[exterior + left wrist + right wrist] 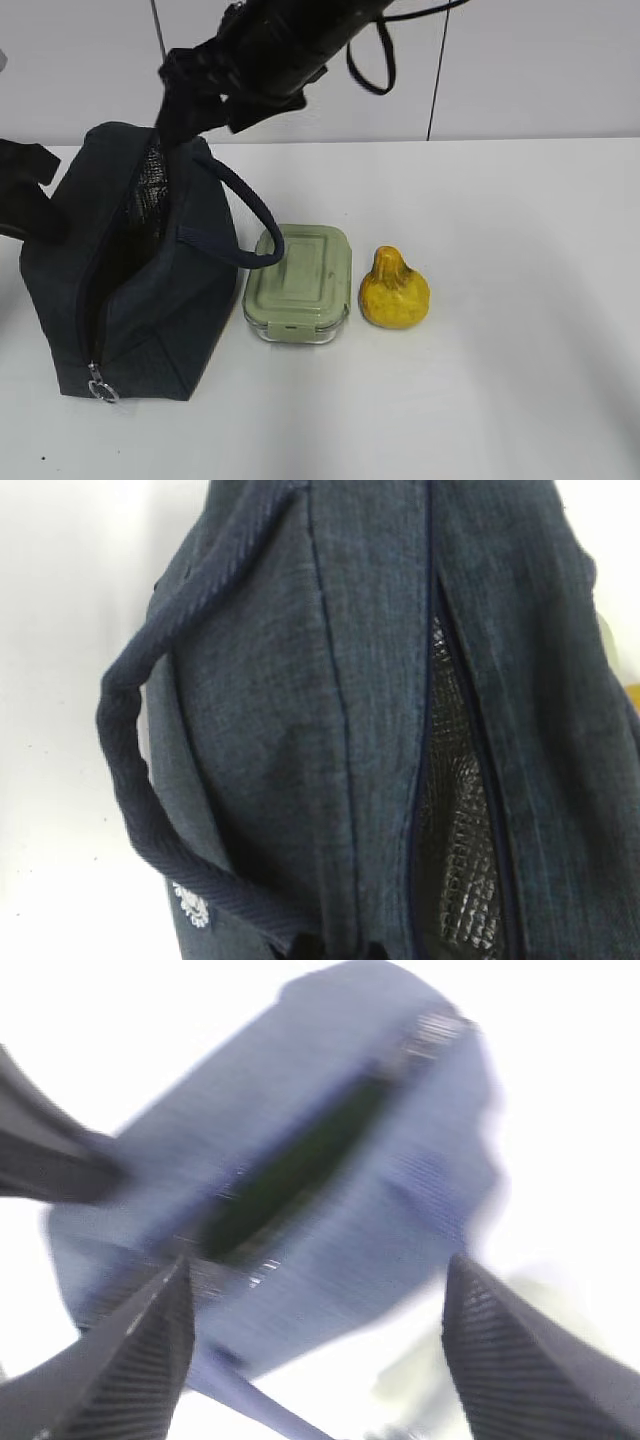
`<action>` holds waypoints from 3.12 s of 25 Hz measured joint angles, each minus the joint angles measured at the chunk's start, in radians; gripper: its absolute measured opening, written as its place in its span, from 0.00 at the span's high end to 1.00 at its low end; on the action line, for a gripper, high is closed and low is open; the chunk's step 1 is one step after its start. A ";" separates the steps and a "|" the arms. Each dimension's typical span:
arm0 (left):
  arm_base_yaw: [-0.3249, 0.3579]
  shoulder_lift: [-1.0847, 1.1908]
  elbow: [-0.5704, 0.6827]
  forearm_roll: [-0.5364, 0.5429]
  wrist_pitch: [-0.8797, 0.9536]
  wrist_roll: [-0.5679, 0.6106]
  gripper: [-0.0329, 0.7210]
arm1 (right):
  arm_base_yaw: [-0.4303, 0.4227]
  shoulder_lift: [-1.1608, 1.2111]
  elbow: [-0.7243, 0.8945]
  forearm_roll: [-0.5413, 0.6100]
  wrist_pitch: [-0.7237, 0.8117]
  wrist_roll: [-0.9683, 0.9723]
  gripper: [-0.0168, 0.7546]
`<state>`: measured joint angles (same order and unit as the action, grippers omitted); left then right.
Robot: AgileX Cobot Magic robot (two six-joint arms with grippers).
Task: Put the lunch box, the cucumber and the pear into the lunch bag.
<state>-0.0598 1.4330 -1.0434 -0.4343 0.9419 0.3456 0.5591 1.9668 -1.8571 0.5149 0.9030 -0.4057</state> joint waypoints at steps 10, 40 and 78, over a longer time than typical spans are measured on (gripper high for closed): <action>0.000 0.000 0.000 0.015 0.001 0.000 0.94 | -0.114 -0.022 0.045 -0.423 0.159 0.333 0.22; 0.000 0.000 0.000 0.015 0.000 0.000 0.94 | -0.122 0.157 0.175 -0.475 0.214 0.330 0.71; 0.000 0.000 0.000 0.015 -0.007 0.000 0.94 | 0.042 0.101 0.025 0.325 -0.084 -0.441 0.30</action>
<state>-0.0598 1.4330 -1.0434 -0.4193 0.9354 0.3456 0.6010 2.0681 -1.8320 0.8404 0.8190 -0.8467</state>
